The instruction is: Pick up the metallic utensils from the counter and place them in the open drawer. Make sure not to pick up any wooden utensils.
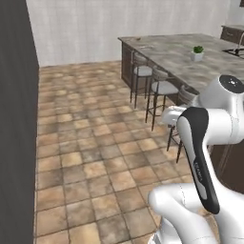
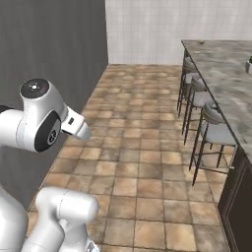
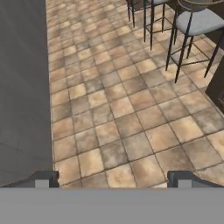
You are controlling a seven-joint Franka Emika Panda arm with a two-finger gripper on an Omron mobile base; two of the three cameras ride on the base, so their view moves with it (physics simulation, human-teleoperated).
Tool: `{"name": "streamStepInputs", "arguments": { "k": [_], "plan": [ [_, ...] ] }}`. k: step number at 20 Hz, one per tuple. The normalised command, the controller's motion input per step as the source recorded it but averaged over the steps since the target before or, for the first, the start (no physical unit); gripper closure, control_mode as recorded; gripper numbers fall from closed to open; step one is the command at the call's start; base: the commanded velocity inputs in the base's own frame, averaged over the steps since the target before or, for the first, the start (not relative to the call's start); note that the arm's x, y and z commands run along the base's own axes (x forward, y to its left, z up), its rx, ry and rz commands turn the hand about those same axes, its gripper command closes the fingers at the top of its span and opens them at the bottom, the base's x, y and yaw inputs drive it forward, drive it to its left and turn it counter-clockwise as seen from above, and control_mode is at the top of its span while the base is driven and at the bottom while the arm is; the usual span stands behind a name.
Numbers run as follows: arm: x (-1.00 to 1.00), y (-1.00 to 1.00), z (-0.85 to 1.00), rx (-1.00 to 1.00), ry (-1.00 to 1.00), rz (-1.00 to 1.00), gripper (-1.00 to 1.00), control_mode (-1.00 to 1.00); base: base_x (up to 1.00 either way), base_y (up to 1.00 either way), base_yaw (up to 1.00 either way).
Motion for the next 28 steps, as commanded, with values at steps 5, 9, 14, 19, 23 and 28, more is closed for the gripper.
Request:
{"name": "streamStepInputs", "arguments": {
  "k": [5, 9, 14, 19, 23, 28],
  "plan": [
    [0.0, 0.0, 0.0, 0.0, 0.0, 0.0, -1.0, 1.0, 1.0, 0.96, -0.52],
    [0.0, 0.0, 0.0, 0.0, 0.0, 0.0, -1.0, 1.0, 1.0, 1.0, -0.5],
    [0.0, 0.0, 0.0, 0.0, 0.0, 0.0, -1.0, 1.0, 1.0, 1.0, -0.47],
    [0.0, 0.0, 0.0, 0.0, 0.0, 0.0, -1.0, 1.0, 1.0, 1.0, -0.46],
    [0.0, 0.0, 0.0, 0.0, 0.0, 0.0, -1.0, 1.0, 1.0, 1.0, -0.44],
    [0.0, 0.0, 0.0, 0.0, 0.0, 0.0, -1.0, 1.0, 1.0, 1.0, -0.45]
  ]
}}
